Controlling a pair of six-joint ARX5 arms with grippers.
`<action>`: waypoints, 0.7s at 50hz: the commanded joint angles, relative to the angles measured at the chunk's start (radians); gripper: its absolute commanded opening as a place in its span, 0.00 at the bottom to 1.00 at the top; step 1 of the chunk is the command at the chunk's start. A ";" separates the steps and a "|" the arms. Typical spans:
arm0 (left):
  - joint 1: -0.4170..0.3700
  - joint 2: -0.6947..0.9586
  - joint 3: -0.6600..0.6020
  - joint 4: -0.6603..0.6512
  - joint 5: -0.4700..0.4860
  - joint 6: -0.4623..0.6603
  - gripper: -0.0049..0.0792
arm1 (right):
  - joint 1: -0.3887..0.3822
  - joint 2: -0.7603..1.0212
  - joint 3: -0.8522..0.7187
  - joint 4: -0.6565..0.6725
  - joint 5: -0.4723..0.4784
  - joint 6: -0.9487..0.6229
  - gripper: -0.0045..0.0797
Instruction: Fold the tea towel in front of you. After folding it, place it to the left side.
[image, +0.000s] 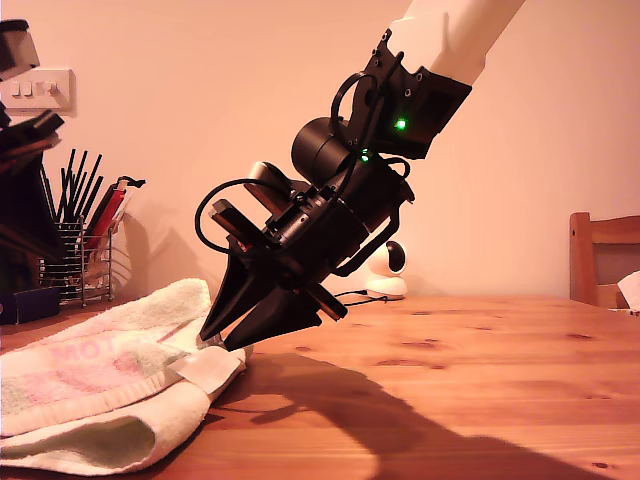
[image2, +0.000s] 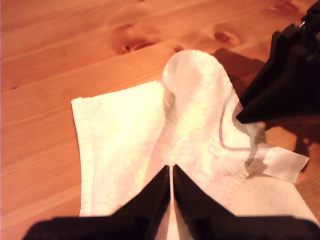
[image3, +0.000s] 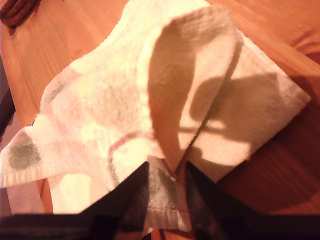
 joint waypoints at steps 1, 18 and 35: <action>0.004 -0.015 -0.014 0.000 0.001 0.002 0.04 | 0.016 0.034 0.010 0.012 -0.008 -0.005 0.21; 0.010 -0.020 -0.014 -0.011 0.001 0.002 0.04 | 0.046 0.043 0.010 0.079 -0.007 0.018 0.04; 0.010 -0.043 -0.012 -0.041 0.001 0.002 0.04 | 0.061 0.043 0.052 0.102 -0.052 0.082 0.04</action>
